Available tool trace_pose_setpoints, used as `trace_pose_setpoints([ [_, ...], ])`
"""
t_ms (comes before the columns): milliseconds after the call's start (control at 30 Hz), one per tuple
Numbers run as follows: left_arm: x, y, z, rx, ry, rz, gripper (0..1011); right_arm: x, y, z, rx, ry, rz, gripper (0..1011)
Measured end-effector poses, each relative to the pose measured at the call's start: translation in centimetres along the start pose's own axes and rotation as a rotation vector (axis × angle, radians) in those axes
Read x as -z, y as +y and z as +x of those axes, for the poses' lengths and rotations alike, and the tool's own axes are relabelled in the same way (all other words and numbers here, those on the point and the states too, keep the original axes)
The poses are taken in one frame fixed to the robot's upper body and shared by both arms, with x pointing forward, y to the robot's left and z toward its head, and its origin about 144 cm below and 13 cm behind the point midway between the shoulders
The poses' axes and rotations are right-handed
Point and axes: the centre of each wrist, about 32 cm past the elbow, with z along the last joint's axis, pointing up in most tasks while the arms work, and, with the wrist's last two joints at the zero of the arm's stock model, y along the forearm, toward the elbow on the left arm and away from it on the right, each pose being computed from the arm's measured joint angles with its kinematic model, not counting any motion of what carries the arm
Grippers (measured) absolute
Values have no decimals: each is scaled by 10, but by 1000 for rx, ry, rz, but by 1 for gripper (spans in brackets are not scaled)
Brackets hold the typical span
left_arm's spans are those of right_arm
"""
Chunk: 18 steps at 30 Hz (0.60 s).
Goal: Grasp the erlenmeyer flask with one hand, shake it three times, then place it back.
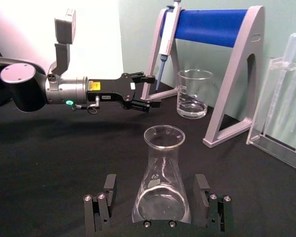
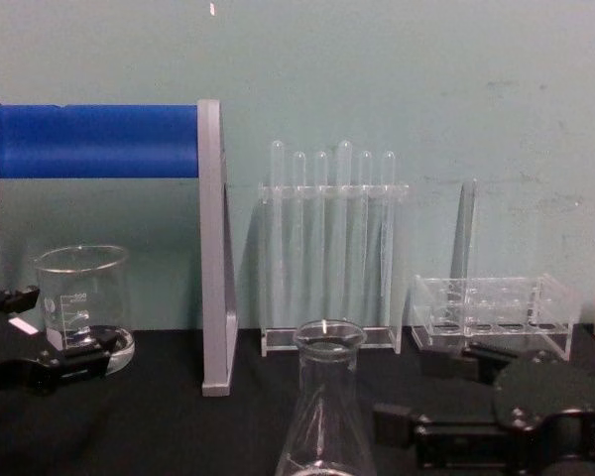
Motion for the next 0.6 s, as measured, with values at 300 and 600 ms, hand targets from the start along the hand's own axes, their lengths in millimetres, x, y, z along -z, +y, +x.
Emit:
trace_pose_setpoints([
  [300,0,0,0,0,0,0,1001,3,23,6,-10,-43,-8,1002],
  [600,0,0,0,0,0,0,1001,2,44,12,-15,-53,8,1003],
])
